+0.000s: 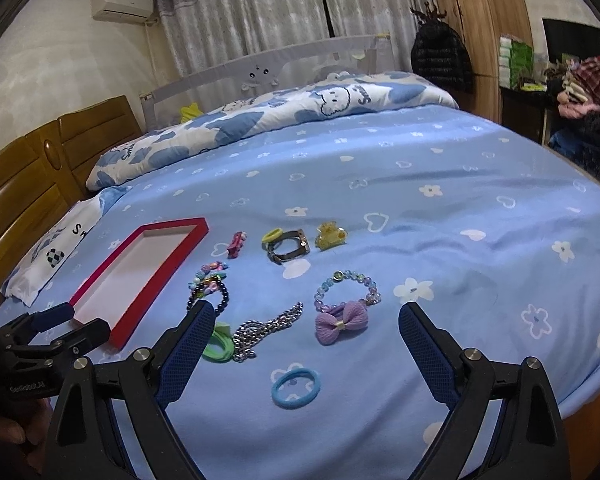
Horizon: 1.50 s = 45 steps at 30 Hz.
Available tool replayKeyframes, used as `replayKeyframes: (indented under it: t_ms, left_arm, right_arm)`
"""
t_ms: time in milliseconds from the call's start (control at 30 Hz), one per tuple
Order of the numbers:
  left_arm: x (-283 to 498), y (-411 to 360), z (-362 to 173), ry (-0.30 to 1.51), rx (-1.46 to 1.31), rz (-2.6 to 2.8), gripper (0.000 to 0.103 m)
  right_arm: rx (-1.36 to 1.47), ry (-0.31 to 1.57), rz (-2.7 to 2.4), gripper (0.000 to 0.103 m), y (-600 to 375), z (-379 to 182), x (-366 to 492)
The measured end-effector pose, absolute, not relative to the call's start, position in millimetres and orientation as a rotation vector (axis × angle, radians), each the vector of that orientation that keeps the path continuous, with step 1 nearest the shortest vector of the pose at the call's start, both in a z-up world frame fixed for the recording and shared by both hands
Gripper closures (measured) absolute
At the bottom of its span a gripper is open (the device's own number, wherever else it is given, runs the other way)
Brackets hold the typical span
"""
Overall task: Organize jewelry
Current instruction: 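Grasp the green hair tie with the left tool while the right tool grasps the purple bow clip, then carry both held items into the red-rimmed tray and open both tools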
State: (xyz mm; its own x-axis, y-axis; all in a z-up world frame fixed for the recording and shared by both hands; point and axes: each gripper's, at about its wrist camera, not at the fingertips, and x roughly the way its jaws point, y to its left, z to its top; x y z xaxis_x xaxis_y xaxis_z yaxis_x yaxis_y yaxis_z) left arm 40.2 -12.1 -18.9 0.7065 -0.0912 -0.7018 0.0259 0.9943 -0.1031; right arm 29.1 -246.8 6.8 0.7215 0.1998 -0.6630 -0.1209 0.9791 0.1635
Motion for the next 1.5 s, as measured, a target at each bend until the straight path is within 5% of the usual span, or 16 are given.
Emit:
replayKeyframes:
  t_ms: [233, 400, 733, 900, 1200, 1333, 1500]
  left_arm:
    - [63, -10, -26, 0.847, -0.097, -0.14, 0.009]
    - [80, -15, -34, 0.886, -0.097, -0.182, 0.015]
    - [112, -37, -58, 0.96, -0.041, -0.215, 0.025]
    - [134, -43, -77, 1.005, -0.055, -0.228, 0.047]
    - [149, -38, -93, 1.028, -0.104, -0.282, 0.085]
    - [146, -35, -93, 1.016, -0.123, -0.292, 0.092]
    - [137, -26, -83, 0.985, -0.141, -0.282, 0.097]
  right_arm:
    - [0.133, 0.84, 0.189, 0.037, -255, -18, 50]
    - [0.154, 0.915, 0.201, 0.045, -259, -37, 63]
    - [0.164, 0.971, 0.189, 0.047, -263, -53, 82]
    - [0.177, 1.011, 0.174, 0.047, -264, -63, 92]
    - [0.181, 1.027, 0.173, 0.075, -266, -70, 97]
    - [0.186, 1.015, 0.181, 0.087, -265, -66, 94]
    - [0.182, 0.99, 0.22, 0.088, -257, -53, 91]
